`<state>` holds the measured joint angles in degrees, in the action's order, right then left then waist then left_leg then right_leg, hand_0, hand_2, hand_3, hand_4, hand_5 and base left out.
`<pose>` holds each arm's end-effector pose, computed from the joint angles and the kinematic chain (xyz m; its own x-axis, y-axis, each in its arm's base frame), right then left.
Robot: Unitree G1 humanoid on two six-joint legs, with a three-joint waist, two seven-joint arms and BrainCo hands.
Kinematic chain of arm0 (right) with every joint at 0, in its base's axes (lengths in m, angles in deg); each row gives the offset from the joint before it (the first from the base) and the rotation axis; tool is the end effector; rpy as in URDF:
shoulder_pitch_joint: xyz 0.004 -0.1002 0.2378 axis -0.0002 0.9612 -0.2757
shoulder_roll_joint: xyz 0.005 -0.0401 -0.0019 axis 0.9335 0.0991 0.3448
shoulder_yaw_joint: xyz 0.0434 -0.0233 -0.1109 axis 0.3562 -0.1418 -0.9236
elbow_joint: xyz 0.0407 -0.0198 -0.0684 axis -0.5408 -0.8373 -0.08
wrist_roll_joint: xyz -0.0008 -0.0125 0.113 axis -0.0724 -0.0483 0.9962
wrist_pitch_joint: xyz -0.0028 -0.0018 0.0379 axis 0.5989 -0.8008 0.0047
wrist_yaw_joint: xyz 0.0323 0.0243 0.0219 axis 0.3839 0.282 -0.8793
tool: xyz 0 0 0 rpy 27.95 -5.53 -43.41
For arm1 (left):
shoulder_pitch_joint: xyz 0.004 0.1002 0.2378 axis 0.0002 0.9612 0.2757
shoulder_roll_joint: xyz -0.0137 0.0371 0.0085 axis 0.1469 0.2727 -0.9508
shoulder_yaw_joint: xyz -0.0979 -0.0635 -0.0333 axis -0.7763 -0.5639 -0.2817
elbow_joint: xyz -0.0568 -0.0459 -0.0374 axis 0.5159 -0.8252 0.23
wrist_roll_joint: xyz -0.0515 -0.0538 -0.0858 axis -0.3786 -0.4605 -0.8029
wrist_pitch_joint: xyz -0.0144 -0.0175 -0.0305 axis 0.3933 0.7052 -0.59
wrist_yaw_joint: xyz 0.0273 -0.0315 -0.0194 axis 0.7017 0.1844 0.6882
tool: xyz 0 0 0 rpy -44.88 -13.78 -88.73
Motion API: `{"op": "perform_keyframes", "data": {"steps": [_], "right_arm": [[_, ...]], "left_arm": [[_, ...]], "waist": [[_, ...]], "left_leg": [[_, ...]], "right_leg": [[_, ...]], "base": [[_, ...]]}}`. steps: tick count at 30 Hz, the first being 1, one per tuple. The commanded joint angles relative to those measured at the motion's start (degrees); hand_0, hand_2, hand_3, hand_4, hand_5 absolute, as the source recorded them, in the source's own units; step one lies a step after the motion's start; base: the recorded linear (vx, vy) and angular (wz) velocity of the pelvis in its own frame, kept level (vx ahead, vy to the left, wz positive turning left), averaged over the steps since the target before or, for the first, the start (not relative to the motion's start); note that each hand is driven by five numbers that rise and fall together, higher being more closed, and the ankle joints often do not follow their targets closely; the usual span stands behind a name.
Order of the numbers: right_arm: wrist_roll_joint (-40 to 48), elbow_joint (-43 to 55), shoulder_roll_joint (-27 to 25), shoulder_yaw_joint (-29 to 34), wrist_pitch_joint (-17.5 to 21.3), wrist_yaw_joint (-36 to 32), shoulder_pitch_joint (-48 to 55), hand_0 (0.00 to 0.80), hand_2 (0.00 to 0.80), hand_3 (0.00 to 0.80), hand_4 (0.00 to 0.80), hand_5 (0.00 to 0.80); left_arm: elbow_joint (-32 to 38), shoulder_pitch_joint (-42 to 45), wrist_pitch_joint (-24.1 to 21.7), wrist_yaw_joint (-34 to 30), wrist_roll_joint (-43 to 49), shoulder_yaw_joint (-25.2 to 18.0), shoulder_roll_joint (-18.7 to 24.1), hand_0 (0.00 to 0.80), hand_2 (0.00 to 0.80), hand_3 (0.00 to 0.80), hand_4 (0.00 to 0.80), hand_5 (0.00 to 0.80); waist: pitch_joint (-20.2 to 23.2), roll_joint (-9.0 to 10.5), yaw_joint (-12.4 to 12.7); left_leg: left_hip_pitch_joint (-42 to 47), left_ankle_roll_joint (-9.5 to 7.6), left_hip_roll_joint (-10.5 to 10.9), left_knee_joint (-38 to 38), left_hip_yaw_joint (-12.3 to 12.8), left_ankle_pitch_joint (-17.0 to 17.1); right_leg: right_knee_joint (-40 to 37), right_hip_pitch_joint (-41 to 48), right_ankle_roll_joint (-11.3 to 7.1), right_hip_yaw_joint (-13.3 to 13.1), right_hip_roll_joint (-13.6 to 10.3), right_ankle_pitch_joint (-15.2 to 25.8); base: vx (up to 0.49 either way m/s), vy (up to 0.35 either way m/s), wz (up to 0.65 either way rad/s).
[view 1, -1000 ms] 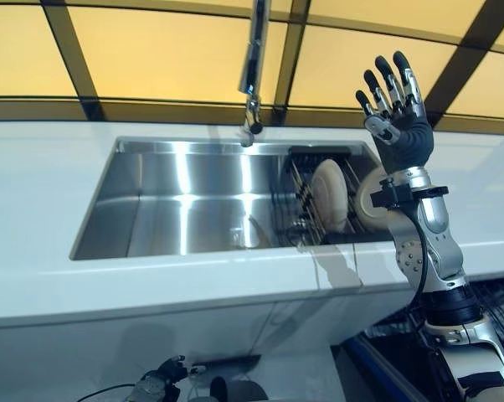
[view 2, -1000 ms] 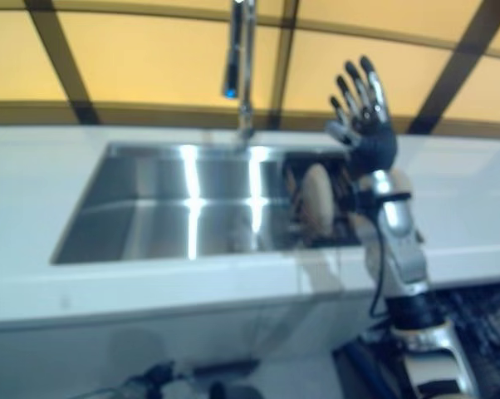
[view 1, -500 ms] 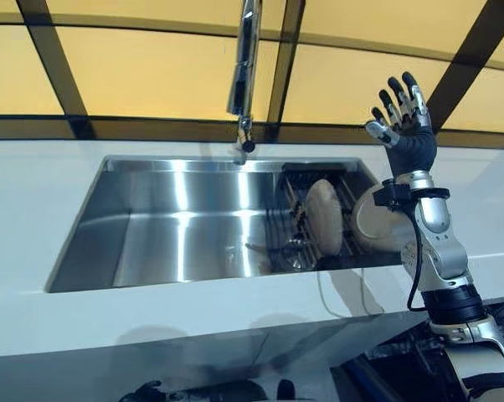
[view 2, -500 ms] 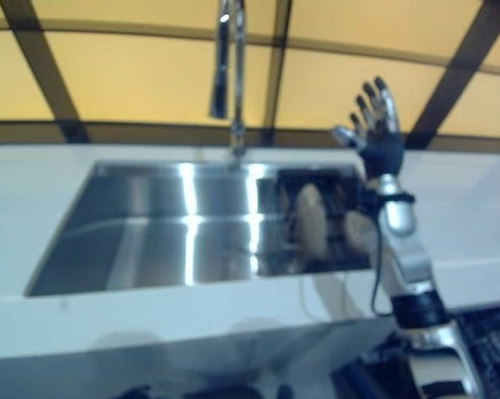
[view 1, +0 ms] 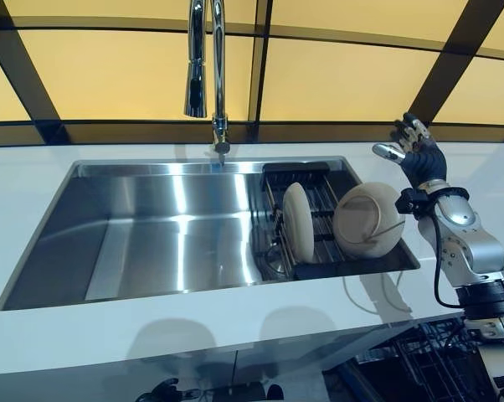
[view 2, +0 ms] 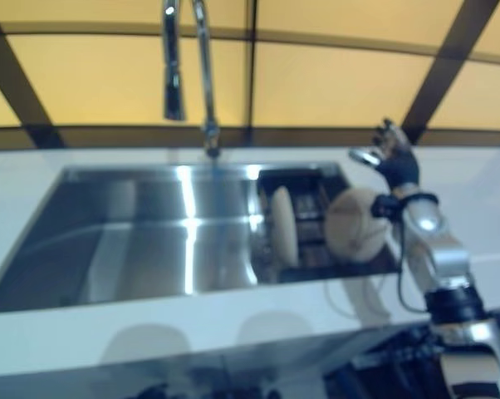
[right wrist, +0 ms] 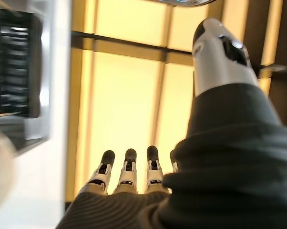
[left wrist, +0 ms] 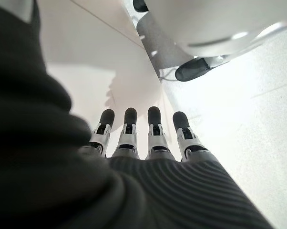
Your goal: Take plates into dishwasher
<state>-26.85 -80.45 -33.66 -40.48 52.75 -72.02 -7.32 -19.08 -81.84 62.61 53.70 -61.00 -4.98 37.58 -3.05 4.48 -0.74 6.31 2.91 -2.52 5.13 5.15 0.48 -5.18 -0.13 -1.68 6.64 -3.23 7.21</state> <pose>0.3006 -0.2732 0.1639 0.9947 -0.0762 0.0693 0.0757 0.9971 0.0090 0.0777 0.2306 -0.1445 0.3536 0.1264 -0.9268 0.2615 0.9380 0.2276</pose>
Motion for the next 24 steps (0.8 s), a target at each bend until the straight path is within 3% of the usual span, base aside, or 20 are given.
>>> {"op": "perform_keyframes", "data": {"steps": [1, 6, 12, 24], "right_arm": [[4.8, -4.4, -2.3, 1.9, -1.9, -2.2, -6.5, 0.000, 0.000, 0.000, 0.000, 0.000], [5.5, -9.8, -3.5, 2.0, 0.4, -0.9, -8.4, 0.000, 0.000, 0.000, 0.000, 0.000], [4.2, -12.9, -4.3, 1.6, -2.4, -0.5, -9.8, 0.000, 0.000, 0.000, 0.000, 0.000], [2.6, -15.7, -6.1, 2.6, -1.9, -0.1, -9.5, 0.000, 0.000, 0.000, 0.000, 0.000]], "left_arm": [[-3.3, -3.1, -0.7, 0.5, -0.8, 0.2, 1.4, 0.000, 0.000, 0.000, 0.000, 0.000], [-3.6, -3.4, -0.6, 0.2, -0.8, 1.2, 1.9, 0.000, 0.000, 0.000, 0.000, 0.000], [-3.3, -3.5, -0.5, -0.3, -0.9, 2.3, 1.7, 0.000, 0.000, 0.000, 0.000, 0.000], [-3.4, -3.4, -0.9, -0.4, -1.2, 2.8, 2.2, 0.000, 0.000, 0.000, 0.000, 0.000]], "waist": [[1.2, 1.39, 0.0], [1.0, 1.58, 0.3], [1.1, 1.60, 0.3], [0.5, 1.90, 0.2]], "left_leg": [[-2.7, -1.77, 1.7, -0.1, -0.6, 0.0], [-2.5, -1.72, 1.7, -0.1, -0.3, -0.2], [-2.1, -1.94, 1.9, -0.1, -0.1, -0.4], [-1.7, -2.43, 2.1, -0.1, 0.1, -0.8]], "right_leg": [[0.2, 2.9, -2.75, -0.1, -2.0, -2.5], [0.3, 3.3, -2.90, 0.5, -2.1, -2.7], [0.4, 3.7, -2.95, 0.4, -2.1, -2.8], [1.0, 3.9, -3.11, 0.0, -2.3, -3.1]], "base": [[0.026, -0.018, 0.05], [0.020, -0.005, 0.02], [0.038, 0.012, 0.00], [0.000, 0.000, 0.00]]}}
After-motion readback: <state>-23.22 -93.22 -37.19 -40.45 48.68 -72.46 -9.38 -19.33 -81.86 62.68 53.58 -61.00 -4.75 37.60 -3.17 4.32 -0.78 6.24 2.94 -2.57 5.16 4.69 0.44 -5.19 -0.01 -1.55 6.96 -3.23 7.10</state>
